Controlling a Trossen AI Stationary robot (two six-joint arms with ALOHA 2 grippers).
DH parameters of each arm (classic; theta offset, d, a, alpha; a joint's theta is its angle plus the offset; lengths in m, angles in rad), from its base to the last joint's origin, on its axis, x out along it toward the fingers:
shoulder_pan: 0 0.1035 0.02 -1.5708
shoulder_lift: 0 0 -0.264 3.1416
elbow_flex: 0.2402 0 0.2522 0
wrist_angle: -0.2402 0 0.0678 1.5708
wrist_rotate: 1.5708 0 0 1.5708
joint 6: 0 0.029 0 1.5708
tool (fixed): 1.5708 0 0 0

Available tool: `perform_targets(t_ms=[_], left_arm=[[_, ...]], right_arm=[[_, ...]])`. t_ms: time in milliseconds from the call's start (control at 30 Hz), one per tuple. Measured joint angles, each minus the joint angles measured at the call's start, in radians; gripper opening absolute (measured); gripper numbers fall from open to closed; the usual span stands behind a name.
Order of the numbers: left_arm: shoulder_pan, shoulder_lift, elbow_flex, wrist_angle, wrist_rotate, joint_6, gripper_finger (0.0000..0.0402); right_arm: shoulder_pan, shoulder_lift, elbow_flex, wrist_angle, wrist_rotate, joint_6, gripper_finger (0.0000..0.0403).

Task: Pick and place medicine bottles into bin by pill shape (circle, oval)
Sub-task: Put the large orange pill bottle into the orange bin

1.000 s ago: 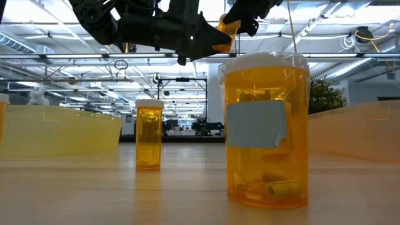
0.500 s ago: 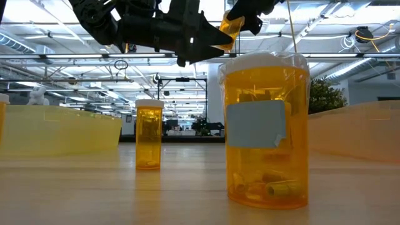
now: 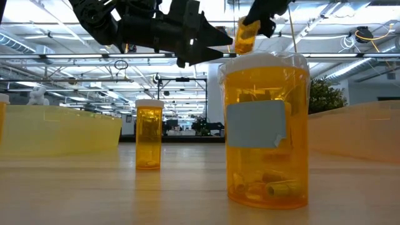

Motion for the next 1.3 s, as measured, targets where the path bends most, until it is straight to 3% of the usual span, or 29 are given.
perform_targets(t_ms=[400, 567, 1000, 1300], left_arm=[[0.000, 0.000, 0.000, -0.027, 0.000, -0.002, 0.0326], [0.000, 0.000, 0.000, -0.027, 0.001, -0.002, 0.0326], [0.000, 0.000, 0.000, -0.041, -0.004, -0.002, 0.0326], [0.000, 0.000, 0.000, -0.043, -0.005, -0.002, 0.0326]], right_arm=[[0.050, -0.029, 0.000, -0.198, 0.008, 0.146, 0.0208], [0.106, -0.053, -0.017, -0.297, 0.097, 0.242, 0.0208], [0.223, -0.276, -0.275, -0.350, 0.161, 0.585, 0.0208], [0.245, -0.406, -0.421, -0.421, 0.191, 0.746, 0.0208]])
